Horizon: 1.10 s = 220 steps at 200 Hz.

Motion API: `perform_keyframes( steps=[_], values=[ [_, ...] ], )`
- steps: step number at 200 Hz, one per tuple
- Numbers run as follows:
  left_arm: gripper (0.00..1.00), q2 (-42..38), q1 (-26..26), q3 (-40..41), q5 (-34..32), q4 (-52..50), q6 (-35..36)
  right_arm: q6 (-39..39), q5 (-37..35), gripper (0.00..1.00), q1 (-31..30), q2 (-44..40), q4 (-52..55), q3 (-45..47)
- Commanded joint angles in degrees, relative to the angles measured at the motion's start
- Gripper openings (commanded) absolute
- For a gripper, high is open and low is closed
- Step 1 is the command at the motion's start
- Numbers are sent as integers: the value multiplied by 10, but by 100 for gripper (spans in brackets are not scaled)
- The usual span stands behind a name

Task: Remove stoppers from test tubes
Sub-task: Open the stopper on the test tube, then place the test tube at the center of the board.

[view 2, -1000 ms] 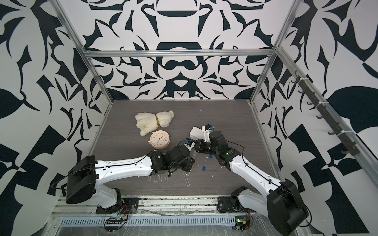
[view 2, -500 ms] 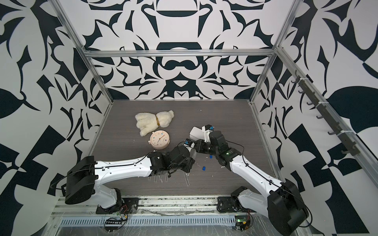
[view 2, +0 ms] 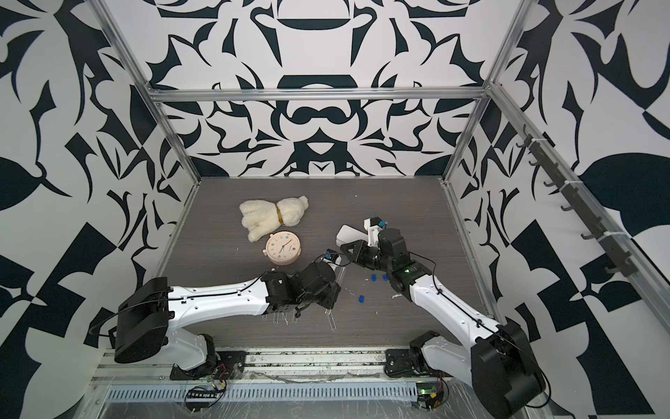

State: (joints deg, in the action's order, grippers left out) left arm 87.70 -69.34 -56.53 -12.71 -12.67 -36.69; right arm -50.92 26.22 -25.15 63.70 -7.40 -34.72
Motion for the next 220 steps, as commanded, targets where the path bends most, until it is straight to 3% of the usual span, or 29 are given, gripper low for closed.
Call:
perform_keyframes(
  steps=[1, 55, 119, 168, 220],
  values=[
    [17, -6, 0, 7, -8, -16, -3, 3, 1, 0, 2, -8, -21, -8],
    [17, -26, 0, 11, -38, -45, -13, 70, -59, 0, 13, -22, 53, -24],
    [18, -80, 37, 58, -78, -109, -83, 147, -161, 0, 91, -69, 179, -27],
    [18, -58, 77, 67, -67, -153, -144, 153, -200, 0, 115, -88, 195, -1],
    [18, -20, 92, 42, -41, -148, -140, 156, -221, 0, 130, -92, 192, 22]
  ],
)
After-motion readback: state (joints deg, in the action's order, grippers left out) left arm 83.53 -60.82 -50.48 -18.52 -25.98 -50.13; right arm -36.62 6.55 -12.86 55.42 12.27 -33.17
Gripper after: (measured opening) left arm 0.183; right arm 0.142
